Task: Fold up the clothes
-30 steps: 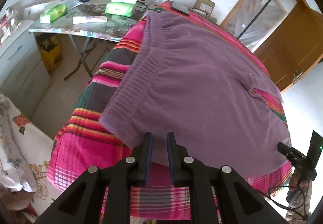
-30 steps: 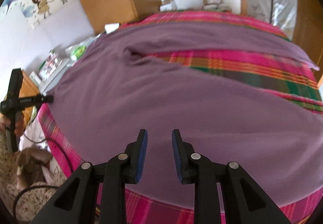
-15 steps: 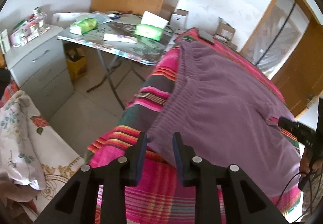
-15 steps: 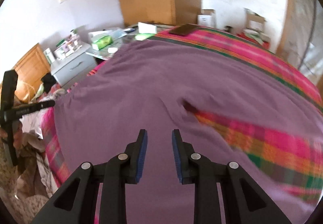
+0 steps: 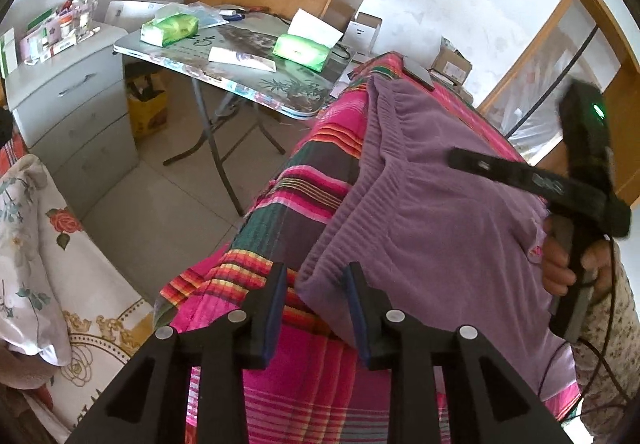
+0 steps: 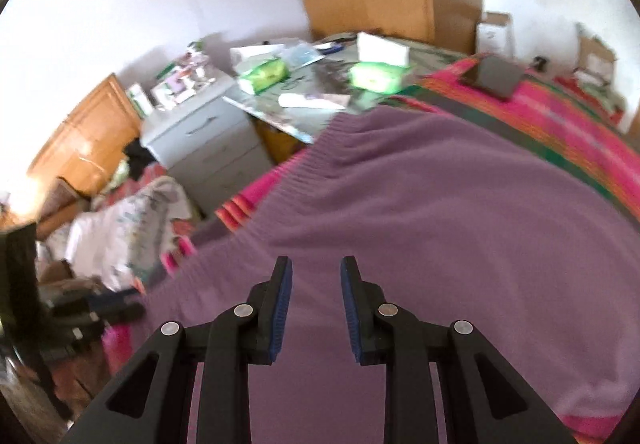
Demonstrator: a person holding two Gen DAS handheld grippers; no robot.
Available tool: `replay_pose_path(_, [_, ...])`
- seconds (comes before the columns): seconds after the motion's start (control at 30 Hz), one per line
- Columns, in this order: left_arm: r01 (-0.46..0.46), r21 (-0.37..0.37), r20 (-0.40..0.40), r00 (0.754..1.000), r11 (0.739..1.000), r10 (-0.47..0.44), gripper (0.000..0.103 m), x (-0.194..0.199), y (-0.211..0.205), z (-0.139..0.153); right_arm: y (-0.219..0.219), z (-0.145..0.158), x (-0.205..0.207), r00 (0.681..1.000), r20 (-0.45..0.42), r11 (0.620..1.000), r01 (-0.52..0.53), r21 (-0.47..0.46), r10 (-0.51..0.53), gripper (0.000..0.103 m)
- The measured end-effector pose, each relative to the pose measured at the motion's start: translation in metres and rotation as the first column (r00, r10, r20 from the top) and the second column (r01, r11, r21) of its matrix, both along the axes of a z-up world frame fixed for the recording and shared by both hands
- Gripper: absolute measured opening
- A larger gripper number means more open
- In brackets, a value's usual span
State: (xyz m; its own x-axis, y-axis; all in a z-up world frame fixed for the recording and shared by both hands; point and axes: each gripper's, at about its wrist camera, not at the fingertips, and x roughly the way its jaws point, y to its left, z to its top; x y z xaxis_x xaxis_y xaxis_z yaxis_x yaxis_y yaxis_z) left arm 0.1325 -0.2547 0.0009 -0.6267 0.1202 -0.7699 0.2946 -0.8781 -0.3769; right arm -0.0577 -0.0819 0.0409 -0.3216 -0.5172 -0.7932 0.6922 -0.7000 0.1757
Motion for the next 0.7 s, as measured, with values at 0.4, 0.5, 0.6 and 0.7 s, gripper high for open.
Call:
replay_pose_path(0.4, [0.032, -0.013, -0.016, 0.999, 0.999, -0.032, 0.030, 0.001, 0.004, 0.000, -0.088, -0.020, -0.025, 0.996, 0.085, 1.000, 0.019, 0.015, -0.020, 0.040])
replay_pose_path(0.5, [0.044, -0.033, -0.016, 0.999, 0.998, -0.045, 0.030, 0.000, 0.006, 0.001, -0.093, -0.022, -0.025, 0.997, 0.063, 0.998, 0.043, 0.040, -0.046, 0.040])
replay_pose_path(0.6, [0.041, -0.028, -0.016, 0.999, 0.999, -0.041, 0.030, -0.001, 0.006, 0.001, -0.094, -0.023, -0.026, 0.996, 0.056, 0.997, 0.071, 0.034, -0.073, 0.040])
replay_pose_path(0.7, [0.042, -0.032, -0.018, 0.999, 0.999, -0.043, 0.030, -0.001, 0.006, 0.000, -0.092, -0.024, -0.027, 0.993, 0.061, 0.995, 0.096, 0.026, -0.098, 0.036])
